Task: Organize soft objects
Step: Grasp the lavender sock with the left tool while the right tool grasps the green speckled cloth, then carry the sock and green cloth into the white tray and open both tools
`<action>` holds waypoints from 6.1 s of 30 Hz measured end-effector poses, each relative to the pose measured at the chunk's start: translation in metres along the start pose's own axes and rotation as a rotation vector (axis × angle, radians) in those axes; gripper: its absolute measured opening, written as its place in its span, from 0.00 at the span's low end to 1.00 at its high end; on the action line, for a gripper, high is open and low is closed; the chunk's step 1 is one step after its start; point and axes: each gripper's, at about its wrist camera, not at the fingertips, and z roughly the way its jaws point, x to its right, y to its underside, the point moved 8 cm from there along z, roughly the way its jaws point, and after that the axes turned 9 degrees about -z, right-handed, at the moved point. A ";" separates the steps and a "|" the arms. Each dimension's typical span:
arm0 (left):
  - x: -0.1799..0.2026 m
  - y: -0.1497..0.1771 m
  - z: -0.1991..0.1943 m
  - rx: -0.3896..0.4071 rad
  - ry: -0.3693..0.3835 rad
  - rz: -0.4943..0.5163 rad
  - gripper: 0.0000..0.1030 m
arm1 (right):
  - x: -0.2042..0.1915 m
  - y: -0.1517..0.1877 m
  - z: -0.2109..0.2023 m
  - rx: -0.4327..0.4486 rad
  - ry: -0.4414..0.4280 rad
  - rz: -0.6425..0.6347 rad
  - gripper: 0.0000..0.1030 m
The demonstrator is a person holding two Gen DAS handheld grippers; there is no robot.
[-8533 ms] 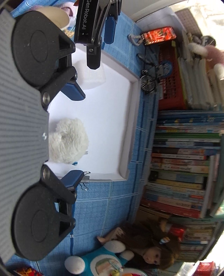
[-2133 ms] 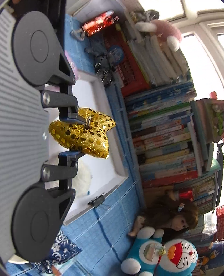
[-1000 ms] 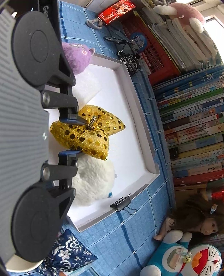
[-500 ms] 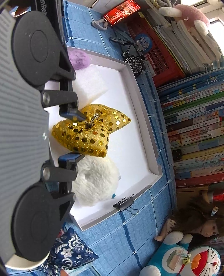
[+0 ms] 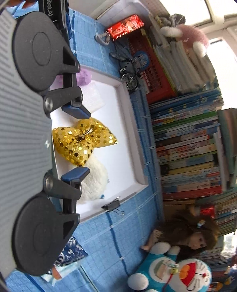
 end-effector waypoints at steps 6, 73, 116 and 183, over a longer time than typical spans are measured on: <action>0.005 0.012 -0.026 0.060 0.031 0.019 0.84 | 0.000 -0.002 -0.038 0.122 -0.025 -0.077 0.79; -0.132 0.127 -0.040 0.422 -0.298 -0.242 0.93 | -0.015 0.150 -0.058 0.282 -0.144 -0.152 0.99; -0.130 0.127 -0.045 0.412 -0.281 -0.240 0.46 | -0.025 0.153 -0.065 0.237 -0.204 -0.201 0.47; 0.034 -0.023 -0.075 0.362 0.068 0.021 0.47 | 0.055 -0.029 -0.083 0.347 -0.194 -0.101 0.48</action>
